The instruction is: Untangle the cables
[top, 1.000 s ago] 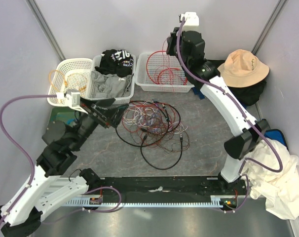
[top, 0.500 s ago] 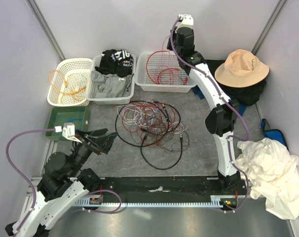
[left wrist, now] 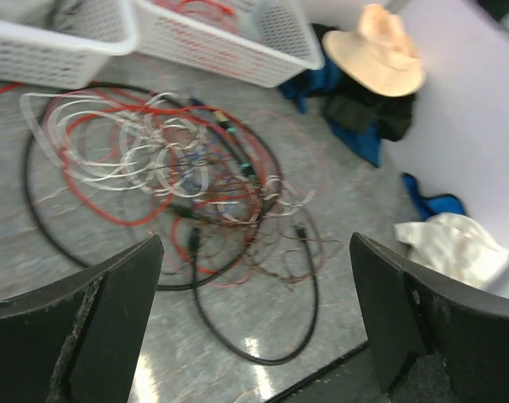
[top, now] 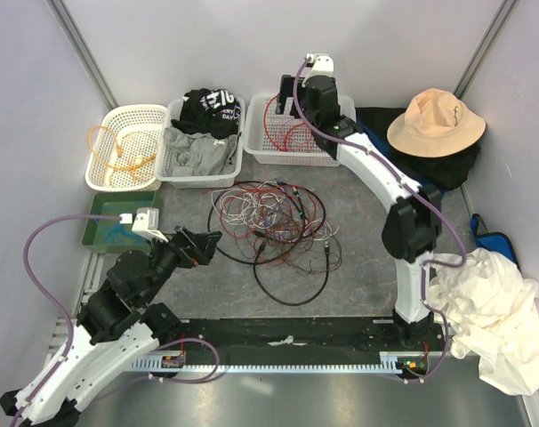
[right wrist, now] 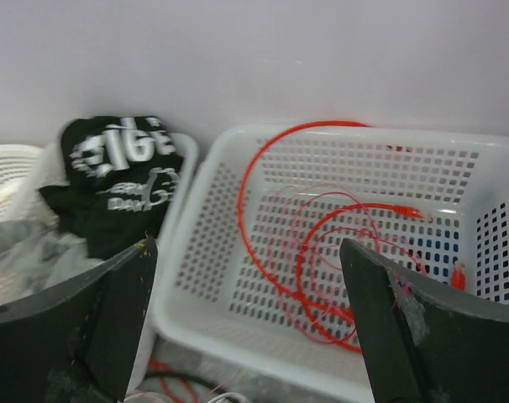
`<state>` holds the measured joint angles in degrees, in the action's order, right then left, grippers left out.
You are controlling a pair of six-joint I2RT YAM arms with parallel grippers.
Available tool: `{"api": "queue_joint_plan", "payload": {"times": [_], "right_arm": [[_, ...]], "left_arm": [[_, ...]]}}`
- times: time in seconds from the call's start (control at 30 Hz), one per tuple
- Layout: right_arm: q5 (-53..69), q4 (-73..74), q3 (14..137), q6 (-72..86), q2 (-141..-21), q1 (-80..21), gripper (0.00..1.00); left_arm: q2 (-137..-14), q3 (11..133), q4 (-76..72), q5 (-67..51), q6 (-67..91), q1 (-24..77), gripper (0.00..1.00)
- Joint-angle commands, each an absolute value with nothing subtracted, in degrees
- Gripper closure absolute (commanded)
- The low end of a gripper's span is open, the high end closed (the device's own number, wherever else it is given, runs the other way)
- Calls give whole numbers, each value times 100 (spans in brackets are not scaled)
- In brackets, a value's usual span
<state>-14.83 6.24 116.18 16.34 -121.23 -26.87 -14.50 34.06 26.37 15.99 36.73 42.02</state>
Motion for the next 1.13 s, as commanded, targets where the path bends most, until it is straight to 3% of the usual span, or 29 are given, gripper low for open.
{"api": "queue_joint_plan", "payload": {"times": [0.0,0.13,0.27,0.37,0.77,1.1], "right_arm": [[-1740,-141,10699,1810,-10130,-3119,2],[-1565,-500,8960,2188,-8845,-3505,2],[-1511,-1080,6380,2294,-7089,-4016,2],[-1599,-827,5400,2311,-6323,-4446,2],[-2285,491,3209,2425,-4353,-5414,3],[-2549,765,2488,2725,-3604,-5432,5]], "left_arm": [[-1854,4104,3277,2451,3481,4219,0],[-2258,4429,3524,2365,3323,4210,0],[-2768,4807,3919,2443,3357,4210,0],[-3067,4843,3946,2356,3480,4210,0],[-4674,5001,3771,1487,4008,4219,0],[-4360,4377,2918,1204,3973,4219,0]]}}
